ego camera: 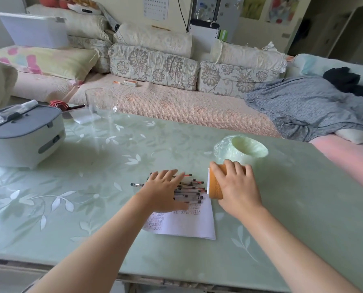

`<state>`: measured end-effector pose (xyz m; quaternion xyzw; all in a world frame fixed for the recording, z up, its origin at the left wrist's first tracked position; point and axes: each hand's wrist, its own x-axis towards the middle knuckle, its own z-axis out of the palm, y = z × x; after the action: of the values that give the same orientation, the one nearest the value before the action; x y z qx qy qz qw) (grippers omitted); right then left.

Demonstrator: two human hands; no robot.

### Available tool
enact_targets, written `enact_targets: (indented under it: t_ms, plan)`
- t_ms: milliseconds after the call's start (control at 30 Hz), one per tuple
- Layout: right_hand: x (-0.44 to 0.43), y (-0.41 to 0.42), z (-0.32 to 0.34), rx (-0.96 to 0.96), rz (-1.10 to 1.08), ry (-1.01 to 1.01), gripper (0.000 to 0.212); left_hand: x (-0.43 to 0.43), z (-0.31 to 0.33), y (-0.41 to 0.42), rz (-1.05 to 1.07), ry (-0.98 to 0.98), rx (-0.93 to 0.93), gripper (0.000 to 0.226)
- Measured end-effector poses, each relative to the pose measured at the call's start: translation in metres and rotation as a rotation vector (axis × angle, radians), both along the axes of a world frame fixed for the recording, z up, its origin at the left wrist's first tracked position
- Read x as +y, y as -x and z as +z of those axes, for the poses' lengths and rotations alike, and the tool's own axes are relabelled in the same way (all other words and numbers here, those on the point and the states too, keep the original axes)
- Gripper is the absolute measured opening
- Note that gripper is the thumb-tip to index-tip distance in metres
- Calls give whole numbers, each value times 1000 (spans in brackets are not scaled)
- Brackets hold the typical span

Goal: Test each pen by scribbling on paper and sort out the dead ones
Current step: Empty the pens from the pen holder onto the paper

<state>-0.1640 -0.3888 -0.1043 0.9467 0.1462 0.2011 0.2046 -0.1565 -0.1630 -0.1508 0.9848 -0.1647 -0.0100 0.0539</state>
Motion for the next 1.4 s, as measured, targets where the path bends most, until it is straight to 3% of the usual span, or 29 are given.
enact_targets:
  t_ms: [167, 333, 433, 567, 700, 900, 1033, 1133, 1400]
  plan:
    - [-14, 2, 2, -47, 33, -191, 83, -11, -5, -1, -3, -69, 86, 83]
    - [-15, 6, 6, -30, 158, -615, 86, -10, 7, -3, 4, 92, 58, 88]
    - [-5, 5, 7, -8, 212, -865, 94, -5, 27, -6, 0, 368, -13, 80]
    - [19, 0, 10, 141, 288, -1219, 92, 5, 47, -8, -1, 995, 168, 72]
    - [51, -13, 17, 274, 350, -1390, 83, 20, 59, -8, -12, 1235, 178, 69]
    - [107, -54, 11, 458, 347, -1491, 89, 60, 59, -23, 135, 1285, -3, 55]
    - [153, -91, 1, 581, 337, -1485, 89, 90, 42, -43, 373, 1134, -193, 52]
    - [186, -118, -9, 657, 332, -1499, 92, 108, 30, -52, 483, 1118, -231, 53]
    - [230, -169, -16, 790, 391, -1496, 85, 146, 20, -65, 447, 1165, -257, 46]
